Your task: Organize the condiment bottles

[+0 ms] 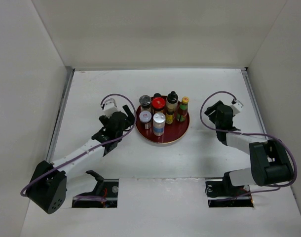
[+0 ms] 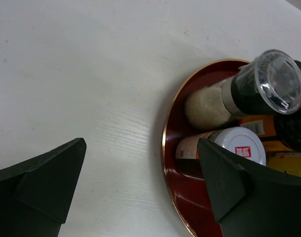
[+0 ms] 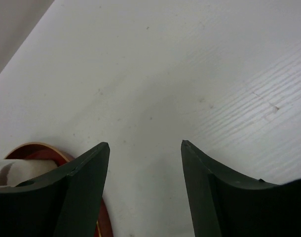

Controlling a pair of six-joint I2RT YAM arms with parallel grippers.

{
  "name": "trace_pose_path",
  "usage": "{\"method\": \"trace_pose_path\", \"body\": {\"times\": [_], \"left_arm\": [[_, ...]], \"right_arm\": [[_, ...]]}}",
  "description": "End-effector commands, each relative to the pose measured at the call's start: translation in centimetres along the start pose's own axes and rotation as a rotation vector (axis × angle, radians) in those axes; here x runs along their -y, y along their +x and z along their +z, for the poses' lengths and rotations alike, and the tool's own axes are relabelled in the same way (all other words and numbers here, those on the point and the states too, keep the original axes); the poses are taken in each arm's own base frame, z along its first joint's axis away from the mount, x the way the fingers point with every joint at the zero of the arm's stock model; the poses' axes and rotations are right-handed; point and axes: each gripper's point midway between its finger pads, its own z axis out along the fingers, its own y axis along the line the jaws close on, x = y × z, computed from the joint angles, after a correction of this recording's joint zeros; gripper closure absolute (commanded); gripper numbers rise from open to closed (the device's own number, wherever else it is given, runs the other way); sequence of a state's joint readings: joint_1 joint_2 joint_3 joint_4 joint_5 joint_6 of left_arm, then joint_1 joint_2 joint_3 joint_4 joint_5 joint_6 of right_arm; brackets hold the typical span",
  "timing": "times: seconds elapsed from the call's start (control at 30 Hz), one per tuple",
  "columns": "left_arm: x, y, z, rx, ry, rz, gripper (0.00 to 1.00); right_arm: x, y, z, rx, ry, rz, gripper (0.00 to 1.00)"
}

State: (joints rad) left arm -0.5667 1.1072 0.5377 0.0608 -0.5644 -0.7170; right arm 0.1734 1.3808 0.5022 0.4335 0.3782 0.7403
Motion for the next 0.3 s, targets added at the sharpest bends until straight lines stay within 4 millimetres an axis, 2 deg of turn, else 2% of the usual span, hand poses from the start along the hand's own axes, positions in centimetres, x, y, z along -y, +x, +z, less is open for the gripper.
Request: {"method": "trace_pose_path", "body": {"times": [0.0,0.07,0.27], "left_arm": [[3.03,-0.74,-1.21,-0.035,0.088,-0.007,0.0],[3.72,-0.89,-1.58,-0.032,0.109,-0.004,0.0],[3.62,-1.49,-1.66,-0.02,0.106,-0.002,0.0]], "right_arm": [[-1.68,-2.01,0.18,0.043,-0.096,0.119,0.29],[-1.6,-2.06,0.17,0.044,-0.096,0.124,0.26],[-1.87,-1.52,0.48,0.024,-0.104,0.122,0.23]]}}
